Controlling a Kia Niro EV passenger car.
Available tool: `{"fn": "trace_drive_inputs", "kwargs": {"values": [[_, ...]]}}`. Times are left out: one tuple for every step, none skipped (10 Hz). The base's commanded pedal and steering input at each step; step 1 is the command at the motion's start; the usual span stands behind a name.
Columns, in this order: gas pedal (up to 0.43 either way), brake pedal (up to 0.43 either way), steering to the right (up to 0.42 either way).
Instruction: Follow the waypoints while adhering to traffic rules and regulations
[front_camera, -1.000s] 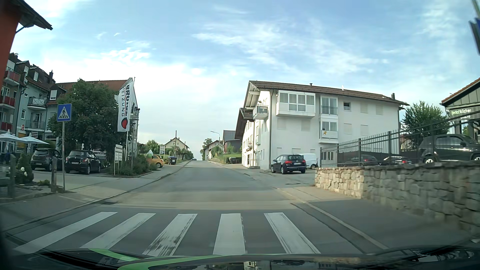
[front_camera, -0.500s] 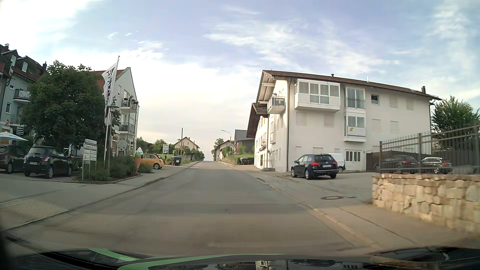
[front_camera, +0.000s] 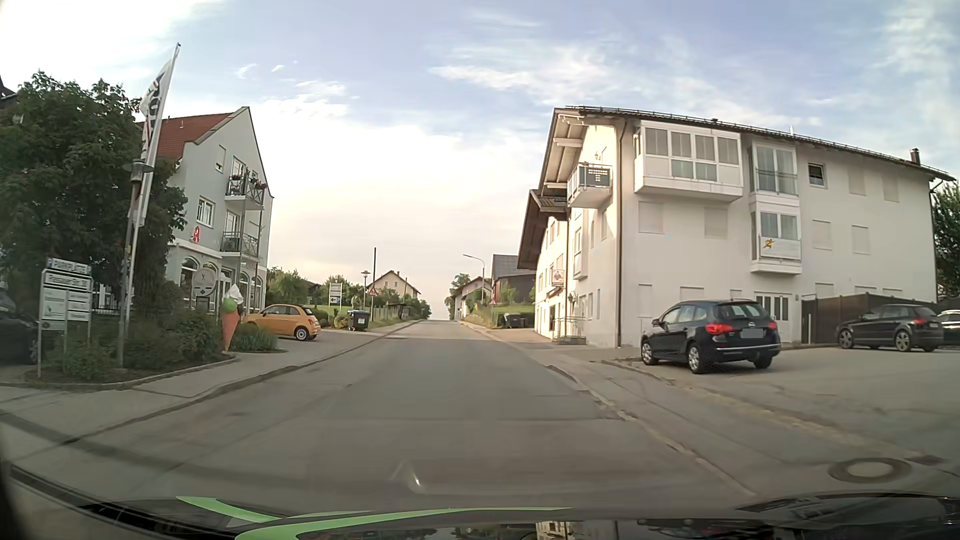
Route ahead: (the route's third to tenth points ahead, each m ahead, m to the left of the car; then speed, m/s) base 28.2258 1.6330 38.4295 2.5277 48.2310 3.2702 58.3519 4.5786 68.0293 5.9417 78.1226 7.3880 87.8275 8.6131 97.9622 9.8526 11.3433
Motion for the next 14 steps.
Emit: {"fn": "trace_drive_inputs", "kwargs": {"values": [[0.197,0.000,-0.027],[0.197,0.000,-0.025],[0.197,0.000,-0.023],[0.197,0.000,-0.021],[0.209,0.000,-0.020],[0.220,0.000,-0.019],[0.220,0.000,-0.016],[0.228,0.000,-0.015],[0.228,0.000,-0.015],[0.228,0.000,-0.014],[0.228,0.000,-0.014],[0.228,0.000,-0.014],[0.228,0.000,-0.014],[0.228,0.000,-0.014]]}}
